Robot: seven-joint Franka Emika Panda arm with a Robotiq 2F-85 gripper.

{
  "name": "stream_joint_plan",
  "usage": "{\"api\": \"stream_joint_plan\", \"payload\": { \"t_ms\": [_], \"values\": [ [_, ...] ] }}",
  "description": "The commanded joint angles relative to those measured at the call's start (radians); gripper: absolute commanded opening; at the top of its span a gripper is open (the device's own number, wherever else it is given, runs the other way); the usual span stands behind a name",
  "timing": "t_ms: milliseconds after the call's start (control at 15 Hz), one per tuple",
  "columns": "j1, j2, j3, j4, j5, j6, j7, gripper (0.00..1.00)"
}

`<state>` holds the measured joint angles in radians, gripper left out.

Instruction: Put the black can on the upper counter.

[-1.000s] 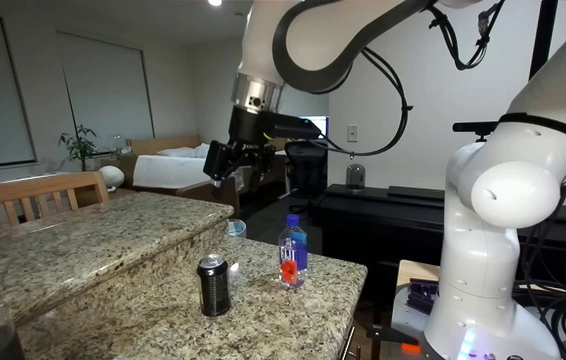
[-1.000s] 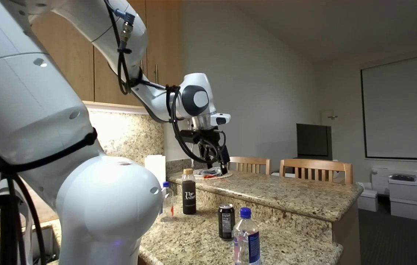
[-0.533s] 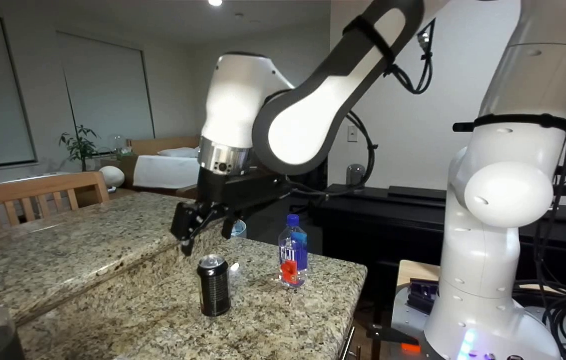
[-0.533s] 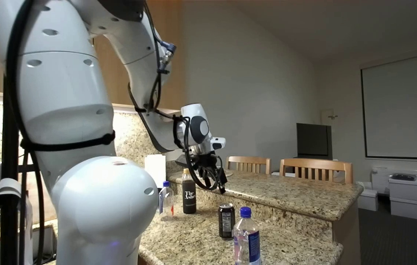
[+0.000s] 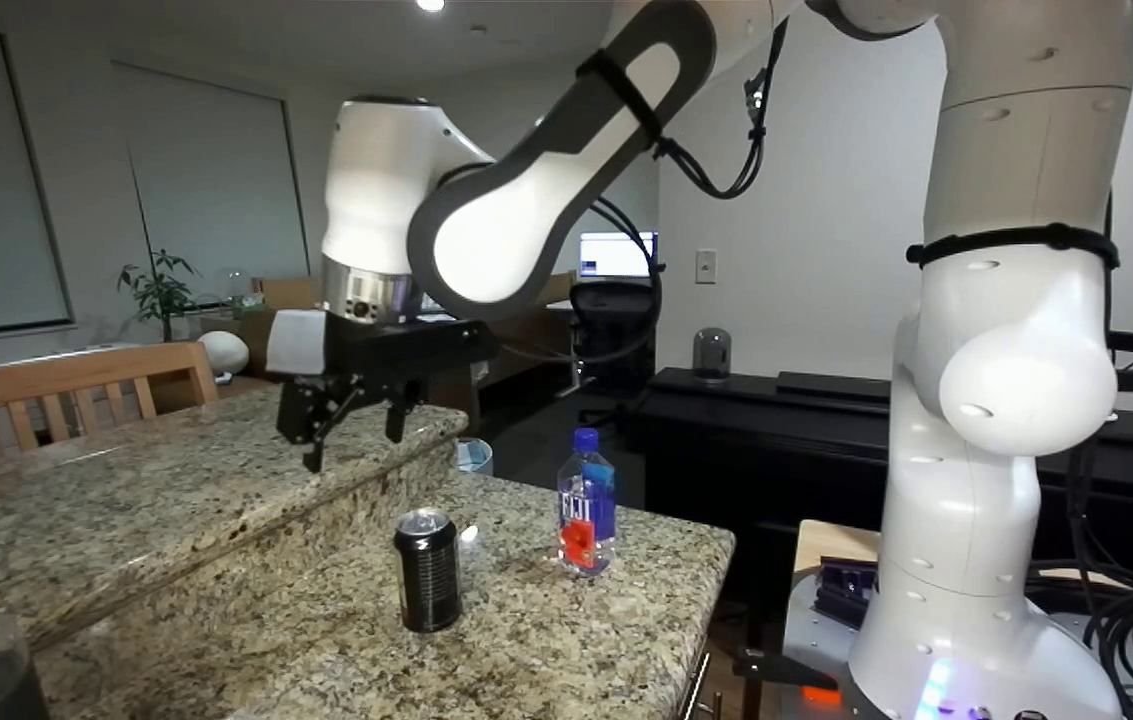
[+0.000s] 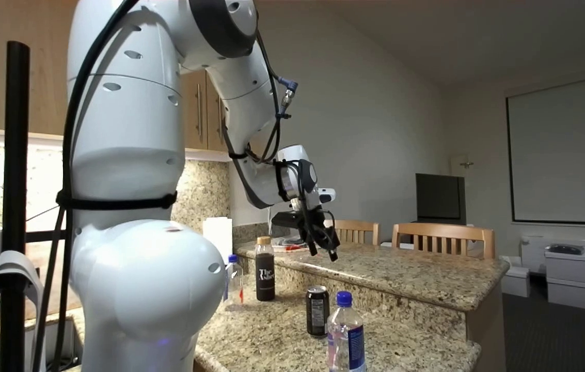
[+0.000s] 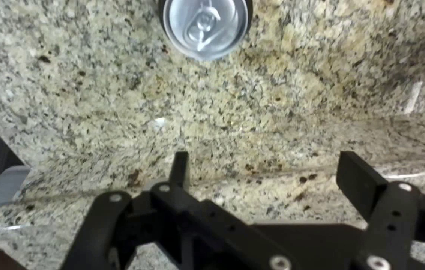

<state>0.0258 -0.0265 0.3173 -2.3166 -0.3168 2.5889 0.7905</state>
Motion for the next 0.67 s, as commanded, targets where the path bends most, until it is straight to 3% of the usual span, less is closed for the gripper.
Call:
{"api": "stream_joint_plan", "payload": {
  "t_ms": [0,600],
  "values": [
    [0.06,0.002,-0.06,0.02,-0.001,-0.01,-0.002,1.0],
    [0.077,0.008,-0.078,0.014,0.001,-0.01,-0.004,1.0]
  ]
}}
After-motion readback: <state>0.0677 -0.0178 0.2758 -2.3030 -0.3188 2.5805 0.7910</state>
